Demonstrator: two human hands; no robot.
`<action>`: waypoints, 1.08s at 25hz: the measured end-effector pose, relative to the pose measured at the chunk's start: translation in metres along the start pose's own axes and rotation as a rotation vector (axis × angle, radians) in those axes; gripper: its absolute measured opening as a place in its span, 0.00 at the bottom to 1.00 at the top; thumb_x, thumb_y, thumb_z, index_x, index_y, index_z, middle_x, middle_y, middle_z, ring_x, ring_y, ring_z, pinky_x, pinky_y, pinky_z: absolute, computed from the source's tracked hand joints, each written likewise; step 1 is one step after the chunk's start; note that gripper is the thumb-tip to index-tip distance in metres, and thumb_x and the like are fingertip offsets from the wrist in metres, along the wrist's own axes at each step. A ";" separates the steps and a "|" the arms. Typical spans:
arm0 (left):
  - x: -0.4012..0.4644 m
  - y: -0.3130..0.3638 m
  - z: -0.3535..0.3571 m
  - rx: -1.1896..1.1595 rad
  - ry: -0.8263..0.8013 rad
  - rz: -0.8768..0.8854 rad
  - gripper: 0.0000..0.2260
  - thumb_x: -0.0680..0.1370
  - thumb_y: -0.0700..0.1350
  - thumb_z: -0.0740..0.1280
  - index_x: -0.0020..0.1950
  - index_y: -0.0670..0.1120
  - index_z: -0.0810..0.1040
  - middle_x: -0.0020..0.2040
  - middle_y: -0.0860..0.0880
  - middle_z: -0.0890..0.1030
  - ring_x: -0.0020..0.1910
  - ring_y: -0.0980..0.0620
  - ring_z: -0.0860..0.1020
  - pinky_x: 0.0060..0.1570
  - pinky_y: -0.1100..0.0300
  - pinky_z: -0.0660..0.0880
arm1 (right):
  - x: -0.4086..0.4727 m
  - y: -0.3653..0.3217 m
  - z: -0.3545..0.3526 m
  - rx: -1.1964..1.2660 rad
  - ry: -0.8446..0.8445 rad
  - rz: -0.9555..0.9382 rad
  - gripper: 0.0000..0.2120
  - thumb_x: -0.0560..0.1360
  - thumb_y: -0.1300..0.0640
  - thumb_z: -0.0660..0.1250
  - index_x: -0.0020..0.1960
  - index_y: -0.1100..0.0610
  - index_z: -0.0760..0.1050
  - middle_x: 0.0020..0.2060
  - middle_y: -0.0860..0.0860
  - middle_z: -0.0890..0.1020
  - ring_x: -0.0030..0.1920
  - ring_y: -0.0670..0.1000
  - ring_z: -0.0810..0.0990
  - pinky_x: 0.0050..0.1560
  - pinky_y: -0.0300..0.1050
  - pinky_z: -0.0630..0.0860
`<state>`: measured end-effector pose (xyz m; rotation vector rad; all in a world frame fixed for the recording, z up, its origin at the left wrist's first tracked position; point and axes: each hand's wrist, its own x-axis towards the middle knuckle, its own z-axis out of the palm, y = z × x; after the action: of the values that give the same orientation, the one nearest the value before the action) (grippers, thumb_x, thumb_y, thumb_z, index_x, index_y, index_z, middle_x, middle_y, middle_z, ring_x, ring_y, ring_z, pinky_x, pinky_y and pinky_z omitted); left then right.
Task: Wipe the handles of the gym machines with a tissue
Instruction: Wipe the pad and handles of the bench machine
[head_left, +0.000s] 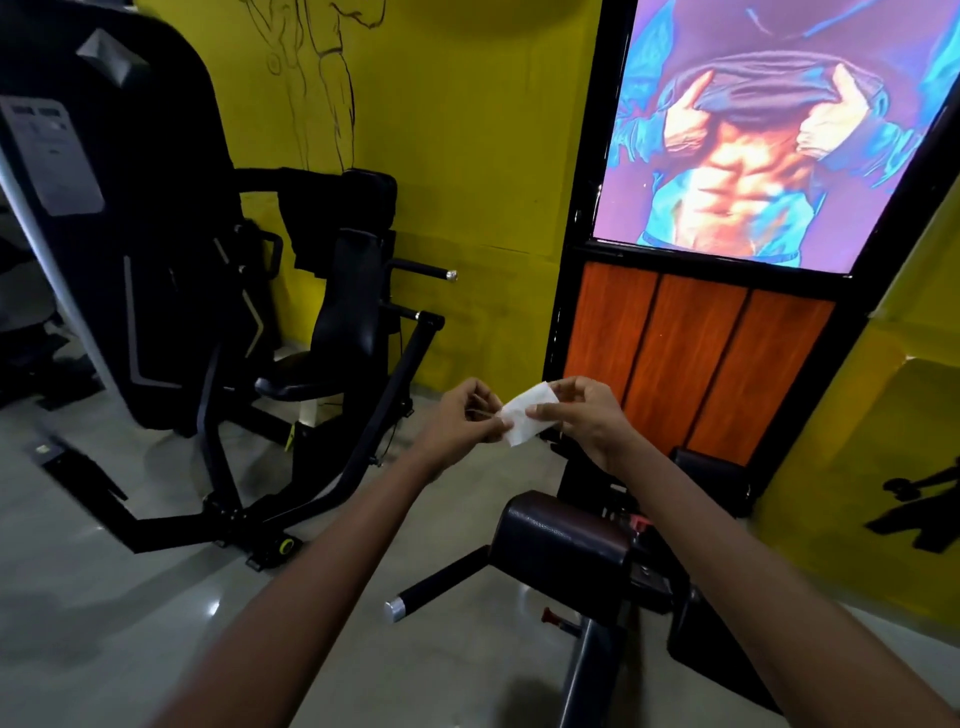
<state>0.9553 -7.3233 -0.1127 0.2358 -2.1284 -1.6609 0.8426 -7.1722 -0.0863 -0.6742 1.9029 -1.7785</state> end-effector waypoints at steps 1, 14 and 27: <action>0.005 -0.007 -0.001 0.007 -0.003 -0.006 0.10 0.74 0.35 0.71 0.50 0.37 0.71 0.43 0.39 0.78 0.40 0.50 0.80 0.41 0.62 0.79 | 0.004 0.002 0.003 0.022 0.000 0.021 0.17 0.65 0.70 0.74 0.52 0.67 0.74 0.44 0.58 0.79 0.44 0.55 0.80 0.42 0.46 0.80; 0.101 -0.109 -0.047 0.431 -0.526 0.124 0.09 0.75 0.40 0.70 0.55 0.41 0.77 0.50 0.46 0.81 0.44 0.52 0.79 0.39 0.72 0.72 | 0.048 0.089 0.054 -0.432 0.445 0.126 0.06 0.71 0.64 0.70 0.47 0.57 0.77 0.43 0.55 0.81 0.46 0.55 0.79 0.43 0.51 0.76; 0.094 -0.206 -0.049 0.677 -0.940 0.453 0.15 0.77 0.43 0.67 0.64 0.45 0.73 0.63 0.46 0.73 0.60 0.47 0.73 0.60 0.52 0.71 | -0.027 0.214 0.130 -0.853 0.328 0.361 0.07 0.73 0.66 0.62 0.45 0.57 0.77 0.39 0.56 0.81 0.36 0.53 0.76 0.35 0.41 0.69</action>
<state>0.8665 -7.4584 -0.2784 -0.9475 -3.0321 -0.7703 0.9349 -7.2458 -0.3087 -0.2547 2.8058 -0.8439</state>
